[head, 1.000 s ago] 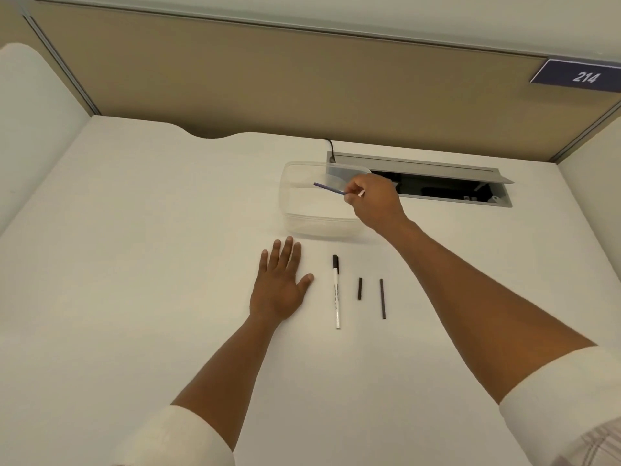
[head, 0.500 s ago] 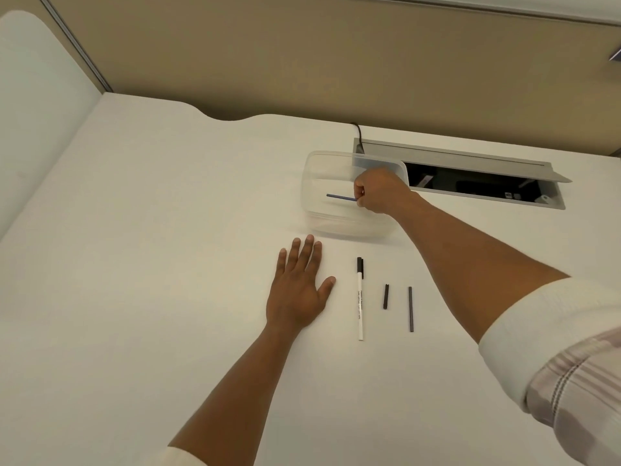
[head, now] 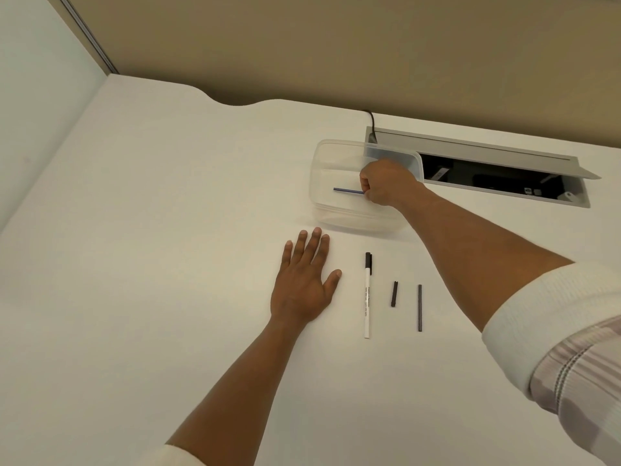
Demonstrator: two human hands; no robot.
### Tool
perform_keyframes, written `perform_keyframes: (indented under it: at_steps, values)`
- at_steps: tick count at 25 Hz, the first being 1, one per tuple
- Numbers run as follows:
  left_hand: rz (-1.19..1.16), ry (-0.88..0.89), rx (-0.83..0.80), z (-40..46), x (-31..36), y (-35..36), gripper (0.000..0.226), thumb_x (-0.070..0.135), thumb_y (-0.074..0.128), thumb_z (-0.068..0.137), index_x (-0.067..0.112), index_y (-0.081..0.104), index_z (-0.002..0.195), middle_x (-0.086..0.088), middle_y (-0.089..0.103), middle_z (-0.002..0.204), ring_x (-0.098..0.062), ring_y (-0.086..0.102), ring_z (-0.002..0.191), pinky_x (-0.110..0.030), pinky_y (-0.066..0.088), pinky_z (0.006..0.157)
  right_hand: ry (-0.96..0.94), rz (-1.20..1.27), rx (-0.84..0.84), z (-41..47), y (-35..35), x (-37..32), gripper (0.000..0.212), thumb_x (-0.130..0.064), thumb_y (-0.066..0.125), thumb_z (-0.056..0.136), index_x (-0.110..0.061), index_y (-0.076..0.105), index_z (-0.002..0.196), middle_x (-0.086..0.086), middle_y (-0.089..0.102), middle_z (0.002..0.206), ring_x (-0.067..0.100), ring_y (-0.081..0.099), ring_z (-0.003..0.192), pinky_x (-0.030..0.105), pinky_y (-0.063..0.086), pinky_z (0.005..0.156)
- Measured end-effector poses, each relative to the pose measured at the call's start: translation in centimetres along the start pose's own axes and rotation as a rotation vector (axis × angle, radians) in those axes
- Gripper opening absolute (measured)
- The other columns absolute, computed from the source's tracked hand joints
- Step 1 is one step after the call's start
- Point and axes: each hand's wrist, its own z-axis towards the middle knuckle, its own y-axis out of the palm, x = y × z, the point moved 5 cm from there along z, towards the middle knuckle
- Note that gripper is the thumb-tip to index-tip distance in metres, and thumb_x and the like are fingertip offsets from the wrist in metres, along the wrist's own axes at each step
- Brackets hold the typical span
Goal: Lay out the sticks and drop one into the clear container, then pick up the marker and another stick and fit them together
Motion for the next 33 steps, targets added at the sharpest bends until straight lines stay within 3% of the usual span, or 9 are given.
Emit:
perform_keyframes:
  at_steps: [18, 23, 27, 33]
  values:
    - [0.001, -0.009, -0.015, 0.0, -0.1, 0.0, 0.068, 0.056, 0.025, 0.098, 0.023, 0.010, 0.155, 0.004, 0.006, 0.164, -0.016, -0.001, 0.151, -0.041, 0.004, 0.123, 0.018, 0.076, 0.018, 0.0, -0.1, 1.1, 0.011, -0.016, 0.075, 0.083, -0.015, 0.065, 0.087, 0.009, 0.066, 0.103, 0.027, 0.061, 0.094, 0.033, 0.049, 0.078]
    - [0.001, -0.003, -0.028, 0.0, 0.0, -0.1, 0.068, 0.056, 0.025, 0.098, 0.023, 0.009, 0.155, 0.004, 0.005, 0.164, -0.016, -0.003, 0.151, -0.041, 0.003, 0.123, 0.027, 0.092, 0.129, -0.7, -1.7, 1.4, 0.011, -0.021, 0.070, 0.086, -0.019, 0.061, 0.080, 0.007, 0.063, 0.096, 0.026, 0.060, 0.085, 0.032, 0.046, 0.070]
    - [0.003, 0.003, -0.037, -0.2, 0.0, -0.2, 0.068, 0.056, 0.024, 0.098, 0.023, 0.008, 0.155, 0.004, 0.004, 0.164, -0.016, -0.004, 0.151, -0.040, 0.001, 0.123, -0.008, 0.107, 0.266, -2.4, -3.6, 2.0, 0.010, -0.012, 0.057, 0.087, -0.016, 0.062, 0.080, 0.009, 0.063, 0.090, 0.029, 0.057, 0.080, 0.032, 0.041, 0.065]
    - [-0.004, 0.009, -0.087, -0.4, 0.3, -0.6, 0.068, 0.052, 0.028, 0.099, 0.023, 0.004, 0.155, 0.004, -0.001, 0.164, -0.016, -0.008, 0.150, -0.040, -0.003, 0.123, 0.023, 0.227, 0.492, -7.8, -6.5, 4.9, 0.017, -0.010, 0.045, 0.089, -0.011, 0.062, 0.087, 0.008, 0.062, 0.089, 0.029, 0.055, 0.084, 0.038, 0.047, 0.067]
